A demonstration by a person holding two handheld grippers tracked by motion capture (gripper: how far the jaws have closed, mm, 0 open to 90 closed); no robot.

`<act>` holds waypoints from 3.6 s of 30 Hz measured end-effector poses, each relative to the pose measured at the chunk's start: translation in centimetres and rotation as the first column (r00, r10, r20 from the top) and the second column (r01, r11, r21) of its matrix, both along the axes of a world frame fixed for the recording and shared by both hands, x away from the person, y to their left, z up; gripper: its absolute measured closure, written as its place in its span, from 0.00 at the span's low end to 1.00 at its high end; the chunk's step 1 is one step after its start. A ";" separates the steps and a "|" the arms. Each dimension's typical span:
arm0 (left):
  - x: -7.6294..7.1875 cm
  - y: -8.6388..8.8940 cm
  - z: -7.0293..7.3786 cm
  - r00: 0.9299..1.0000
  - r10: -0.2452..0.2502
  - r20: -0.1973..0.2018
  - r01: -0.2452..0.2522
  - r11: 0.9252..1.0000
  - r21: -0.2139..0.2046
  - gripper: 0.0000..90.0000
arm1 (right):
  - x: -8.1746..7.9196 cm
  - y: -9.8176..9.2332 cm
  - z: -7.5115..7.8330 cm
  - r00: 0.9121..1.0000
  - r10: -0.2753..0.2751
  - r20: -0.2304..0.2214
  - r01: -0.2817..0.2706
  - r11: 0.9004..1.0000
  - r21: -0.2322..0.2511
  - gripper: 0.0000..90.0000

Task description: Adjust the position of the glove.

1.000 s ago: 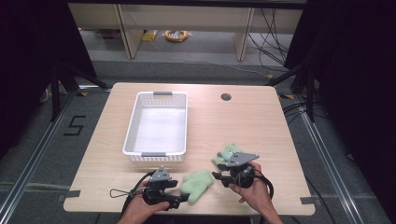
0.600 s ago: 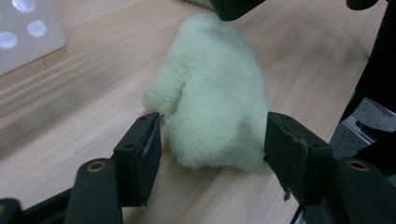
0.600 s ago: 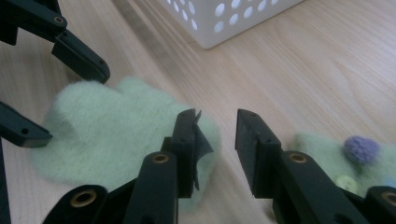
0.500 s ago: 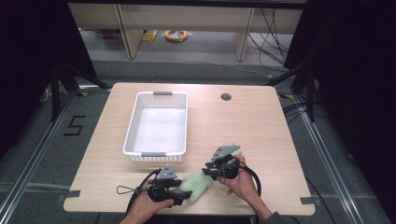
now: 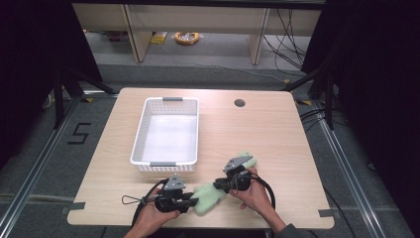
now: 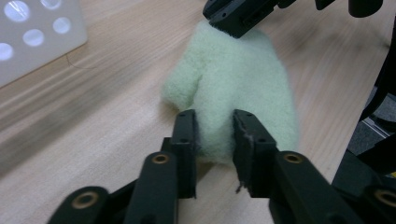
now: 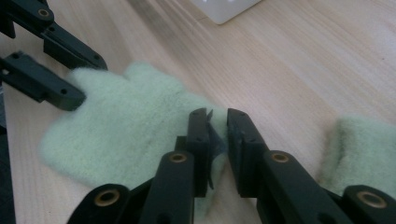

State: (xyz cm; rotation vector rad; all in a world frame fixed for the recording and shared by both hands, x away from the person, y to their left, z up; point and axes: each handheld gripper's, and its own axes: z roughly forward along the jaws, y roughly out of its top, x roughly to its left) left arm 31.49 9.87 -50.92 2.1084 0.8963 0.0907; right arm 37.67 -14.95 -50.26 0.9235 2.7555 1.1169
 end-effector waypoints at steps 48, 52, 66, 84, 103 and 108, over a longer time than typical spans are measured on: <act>2.5 -4.0 1.1 0.993 -0.117 0.030 0.116 0.993 0.035 0.90 | -4.3 -6.0 0.9 0.988 -0.157 -0.008 0.157 0.985 0.077 0.97; 2.6 -3.9 1.0 0.990 -0.142 0.029 0.140 0.988 0.061 0.90 | -4.2 -5.9 0.7 0.988 -0.157 -0.003 0.157 0.984 0.079 0.97; 2.2 -3.8 1.0 0.992 -0.127 0.017 0.127 0.991 0.040 0.79 | -4.2 -5.5 0.1 0.988 -0.150 0.027 0.149 0.987 0.060 0.87; 1.0 -1.8 2.7 0.997 -0.078 0.018 0.078 0.997 -0.021 0.50 | -3.9 -6.4 2.2 0.978 -0.204 0.040 0.198 0.974 0.110 0.64; -1.1 0.3 2.4 0.998 -0.062 -0.024 0.060 0.997 -0.048 0.46 | 0.7 -7.0 3.0 0.928 -0.361 0.093 0.355 0.932 0.073 0.60; -1.1 0.7 2.3 0.998 -0.057 -0.013 0.056 0.998 -0.026 0.45 | 2.2 -6.4 2.3 0.927 -0.369 0.069 0.369 0.929 0.023 0.58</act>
